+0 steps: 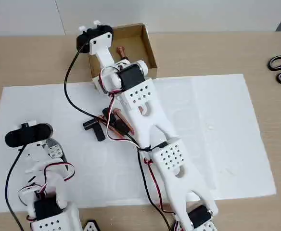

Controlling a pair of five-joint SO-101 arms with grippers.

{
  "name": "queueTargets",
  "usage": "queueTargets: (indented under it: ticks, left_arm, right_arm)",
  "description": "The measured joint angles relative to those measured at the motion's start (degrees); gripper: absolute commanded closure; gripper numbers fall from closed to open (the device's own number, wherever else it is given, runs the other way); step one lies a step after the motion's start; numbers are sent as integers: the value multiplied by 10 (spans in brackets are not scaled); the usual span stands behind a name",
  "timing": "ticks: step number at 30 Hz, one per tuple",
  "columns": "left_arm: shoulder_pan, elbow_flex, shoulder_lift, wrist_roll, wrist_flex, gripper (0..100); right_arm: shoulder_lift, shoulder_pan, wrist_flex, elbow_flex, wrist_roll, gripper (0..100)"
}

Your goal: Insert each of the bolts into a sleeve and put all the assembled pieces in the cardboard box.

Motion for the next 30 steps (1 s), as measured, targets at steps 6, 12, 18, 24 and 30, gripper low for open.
queueTargets:
  ticks: [6,12,18,24,30]
  left_arm:
    - [0,0,0,-1,0,991]
    - [0,0,0,-1,0,991]
    - [0,0,0,-1,0,991]
    - [0,0,0,-1,0,990]
    - [0,0,0,-1,0,990]
  right_arm:
    - [-52,-8,2,106,0,794]
    - [-168,-35,2,272,0,791]
    - [-263,-55,2,437,0,791]
    - [-303,-54,2,538,0,792]
    - [-303,-54,1,551,14,793]
